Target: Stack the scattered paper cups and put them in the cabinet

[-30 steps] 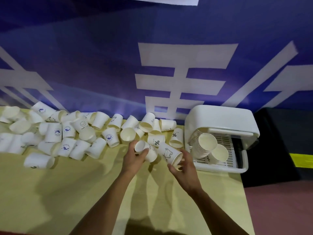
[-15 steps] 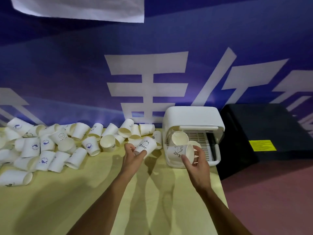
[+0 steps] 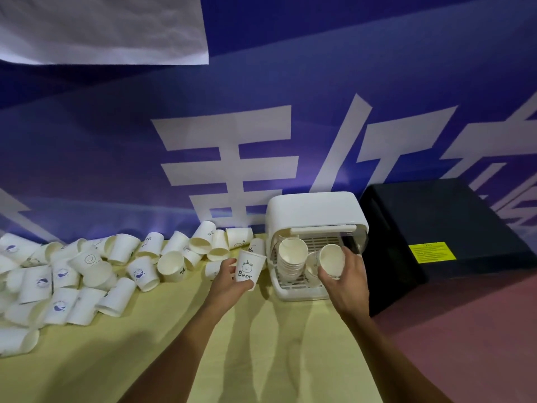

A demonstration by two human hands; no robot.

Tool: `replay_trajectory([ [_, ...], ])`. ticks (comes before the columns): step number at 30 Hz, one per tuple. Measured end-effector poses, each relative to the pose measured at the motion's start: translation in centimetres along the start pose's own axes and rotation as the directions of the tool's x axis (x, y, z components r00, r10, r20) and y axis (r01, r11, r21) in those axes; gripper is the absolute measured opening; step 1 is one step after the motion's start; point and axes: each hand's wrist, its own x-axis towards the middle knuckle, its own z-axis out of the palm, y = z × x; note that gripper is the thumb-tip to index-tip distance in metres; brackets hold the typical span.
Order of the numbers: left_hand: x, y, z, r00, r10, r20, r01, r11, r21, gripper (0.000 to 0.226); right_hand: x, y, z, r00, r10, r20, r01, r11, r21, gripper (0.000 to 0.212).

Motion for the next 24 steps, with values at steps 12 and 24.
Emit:
replay_trajectory([
  [12,0.4,-0.9,0.3,0.997,0.024,0.067,-0.028,0.998,0.054,0.063,2.3,1.7,3.5,0.967,0.073,0.242,-0.027,0.982,-0.189,0.071],
  [24,0.2,-0.2,1.0,0.973,0.169,-0.155,-0.161,0.985,0.064,0.064,0.7,-2.1,0.3,0.994,0.011,0.108,-0.027,0.987,0.156,0.011],
])
